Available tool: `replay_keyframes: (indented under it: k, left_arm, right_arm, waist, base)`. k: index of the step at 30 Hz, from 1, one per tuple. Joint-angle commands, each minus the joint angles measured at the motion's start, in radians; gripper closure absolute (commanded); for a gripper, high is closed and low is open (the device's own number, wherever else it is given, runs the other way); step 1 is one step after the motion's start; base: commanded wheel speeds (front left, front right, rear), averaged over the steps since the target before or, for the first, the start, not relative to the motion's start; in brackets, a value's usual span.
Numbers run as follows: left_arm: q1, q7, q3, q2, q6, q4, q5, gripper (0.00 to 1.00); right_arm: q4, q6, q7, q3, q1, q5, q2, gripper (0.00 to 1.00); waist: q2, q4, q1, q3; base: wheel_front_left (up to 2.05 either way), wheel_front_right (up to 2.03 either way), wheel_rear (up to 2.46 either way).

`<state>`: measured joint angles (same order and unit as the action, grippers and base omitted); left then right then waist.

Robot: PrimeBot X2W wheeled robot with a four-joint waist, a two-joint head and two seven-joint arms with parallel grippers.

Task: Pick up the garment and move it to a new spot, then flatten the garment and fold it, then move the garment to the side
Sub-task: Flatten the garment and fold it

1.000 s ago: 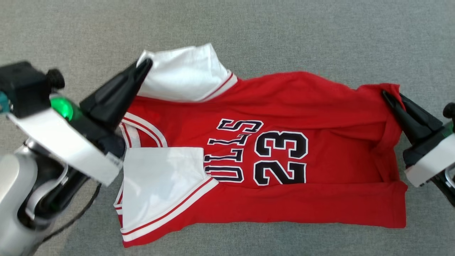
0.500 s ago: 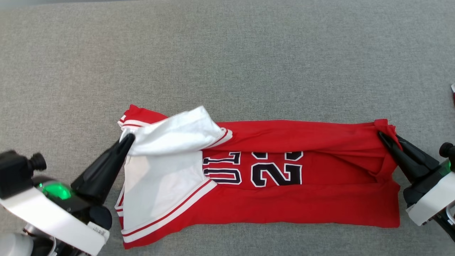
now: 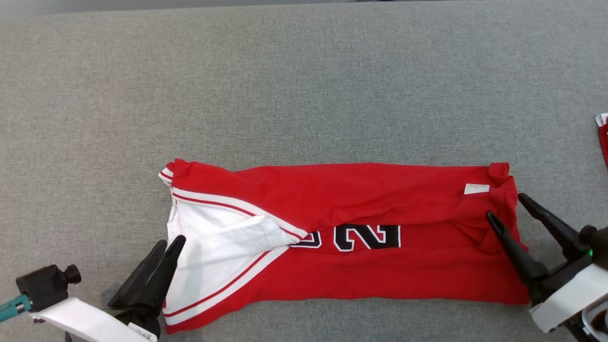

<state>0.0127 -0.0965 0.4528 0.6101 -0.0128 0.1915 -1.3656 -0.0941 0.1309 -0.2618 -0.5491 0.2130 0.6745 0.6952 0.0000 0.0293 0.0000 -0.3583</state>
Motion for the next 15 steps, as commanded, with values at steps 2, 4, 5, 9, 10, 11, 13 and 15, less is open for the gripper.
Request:
replay_keyframes:
  k: [2, 4, 5, 9, 10, 11, 13, 15]
  left_arm:
    - [-0.01, -0.019, -0.006, -0.012, 0.012, -0.018, 0.005, 0.0]
    - [-0.023, -0.048, -0.017, -0.019, 0.015, -0.038, 0.023, 0.0]
    - [-0.027, -0.066, -0.022, -0.025, 0.016, -0.044, 0.036, 0.0]
    - [-0.04, -0.136, -0.076, -0.052, -0.011, -0.041, 0.092, 0.0]
    - [-0.048, -0.148, -0.1, -0.068, -0.025, -0.034, 0.11, 0.0]
    - [-0.052, -0.154, -0.12, -0.078, -0.044, -0.028, 0.138, 0.0]
    - [-0.055, -0.163, -0.153, -0.097, -0.097, -0.018, 0.215, 0.0]
    - [-0.066, -0.167, -0.177, -0.121, -0.154, -0.001, 0.308, 0.0]
  right_arm:
    - [0.02, 0.0, -0.005, 0.023, -0.035, -0.013, -0.012, 0.0]
    - [0.042, 0.0, -0.005, 0.063, -0.077, -0.022, -0.033, 0.0]
    - [0.055, 0.0, -0.005, 0.098, -0.096, -0.025, -0.054, 0.0]
    - [0.114, 0.0, -0.004, 0.269, -0.173, -0.055, -0.159, 0.0]
    - [0.124, 0.0, -0.004, 0.311, -0.187, -0.071, -0.19, 0.0]
    - [0.135, 0.0, -0.004, 0.349, -0.198, -0.087, -0.221, 0.0]
    - [0.158, 0.0, -0.004, 0.413, -0.208, -0.128, -0.276, 0.0]
    - [0.171, 0.0, -0.004, 0.456, -0.214, -0.172, -0.328, 0.0]
  waist:
    - [0.0, 0.001, 0.0, 0.009]
    - [0.0, 0.002, 0.0, 0.019]
    - [0.0, 0.002, 0.0, 0.025]
    - [0.0, -0.008, 0.0, 0.048]
    - [0.0, -0.011, 0.0, 0.054]
    - [0.0, -0.015, 0.0, 0.06]
    - [0.0, -0.022, 0.0, 0.07]
    - [0.0, -0.029, 0.0, 0.08]
  base:
    - [0.0, 0.0, 0.0]
    - [0.0, 0.0, 0.0]
    - [0.0, 0.0, 0.0]
    - [0.0, 0.0, 0.0]
    - [0.0, 0.0, 0.0]
    - [0.0, 0.0, 0.0]
    - [0.0, 0.0, 0.0]
    - [0.0, 0.0, 0.0]
